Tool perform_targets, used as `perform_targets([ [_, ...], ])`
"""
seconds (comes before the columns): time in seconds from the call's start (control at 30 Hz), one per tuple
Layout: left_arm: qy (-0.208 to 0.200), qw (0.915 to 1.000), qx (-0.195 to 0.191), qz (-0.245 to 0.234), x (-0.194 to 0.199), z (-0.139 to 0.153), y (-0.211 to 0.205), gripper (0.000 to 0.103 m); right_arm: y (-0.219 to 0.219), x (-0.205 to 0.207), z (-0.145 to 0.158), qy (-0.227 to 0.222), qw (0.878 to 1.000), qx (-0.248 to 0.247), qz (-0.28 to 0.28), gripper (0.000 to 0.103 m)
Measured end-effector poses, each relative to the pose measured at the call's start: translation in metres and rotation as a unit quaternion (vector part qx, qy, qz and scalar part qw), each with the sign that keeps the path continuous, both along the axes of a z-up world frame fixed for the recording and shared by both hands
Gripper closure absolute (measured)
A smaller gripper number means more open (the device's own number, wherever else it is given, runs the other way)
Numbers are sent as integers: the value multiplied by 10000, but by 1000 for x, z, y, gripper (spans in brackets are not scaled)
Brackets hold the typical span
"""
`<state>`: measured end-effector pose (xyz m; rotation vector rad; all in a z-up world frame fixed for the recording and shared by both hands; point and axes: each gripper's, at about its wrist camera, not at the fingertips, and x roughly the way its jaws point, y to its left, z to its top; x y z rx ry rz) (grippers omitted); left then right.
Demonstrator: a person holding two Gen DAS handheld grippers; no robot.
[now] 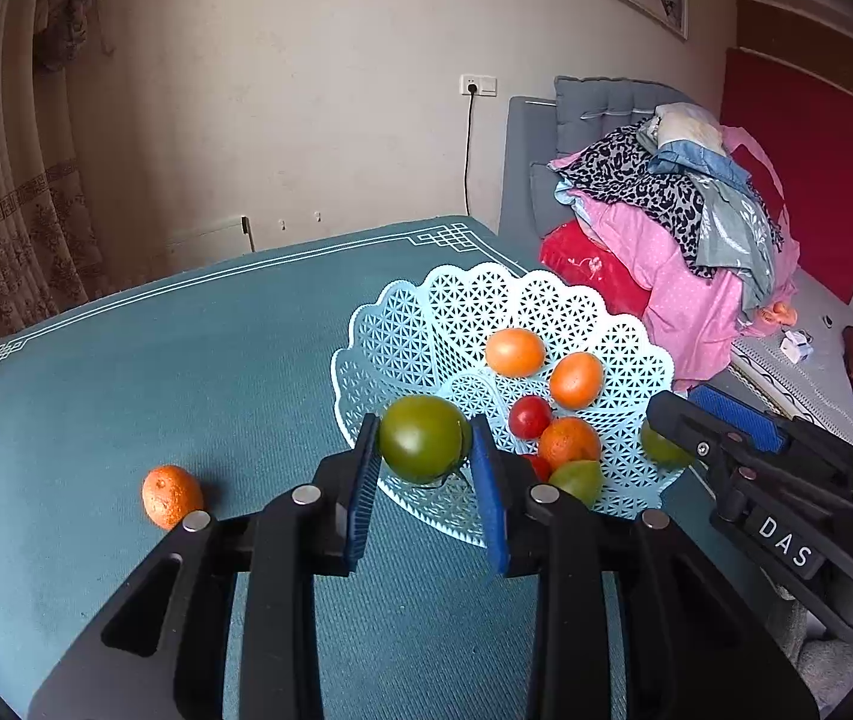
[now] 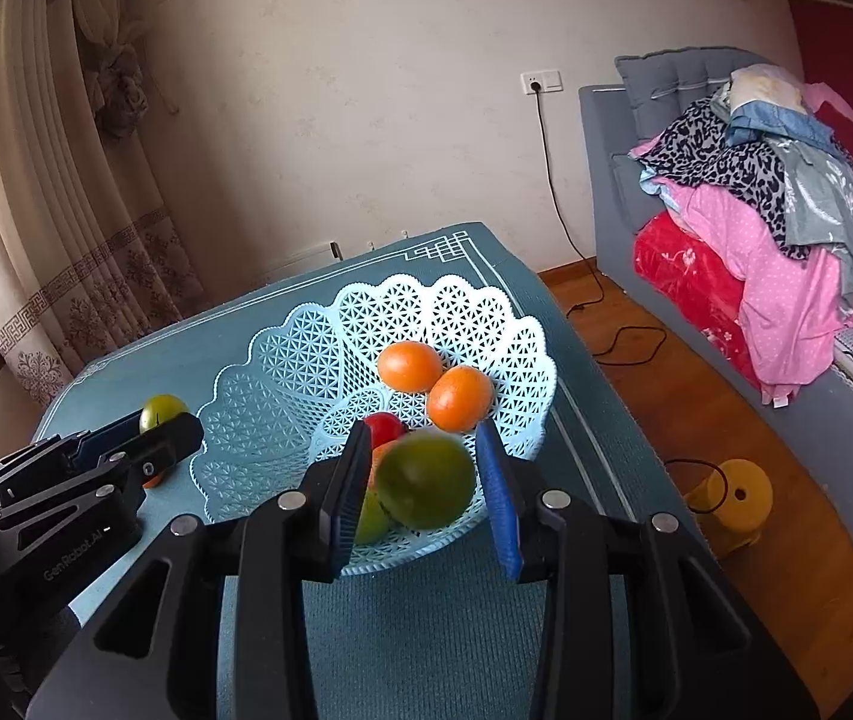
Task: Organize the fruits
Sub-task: 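Carry both green tomatoes over the basket and open the right gripper, then lower the small green tomato into the basket and open the left gripper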
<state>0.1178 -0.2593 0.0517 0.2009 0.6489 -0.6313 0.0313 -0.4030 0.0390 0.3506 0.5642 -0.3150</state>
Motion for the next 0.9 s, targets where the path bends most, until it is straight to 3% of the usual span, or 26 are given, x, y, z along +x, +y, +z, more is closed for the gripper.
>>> perform_targets([
  [0.03,18,10000,-15,10,1,0,1,67,0,0,1,-19,10000,4,-9,66],
  [0.1,13,9999,-48,91,2,-1,4,38,-1,-1,1,-39,10000,13,-34,65],
  [0.13,-17,9999,-72,150,2,0,6,35,0,-1,1,-43,10000,15,-44,65],
  [0.43,21,9994,-74,351,8,-2,20,28,5,-4,0,-45,10000,23,-13,63],
  [0.53,17,9991,-66,426,9,-2,25,21,9,-5,1,-54,10000,21,11,57],
  [0.9,45,9971,-154,742,14,3,57,13,24,-1,3,-49,9998,18,167,57],
])
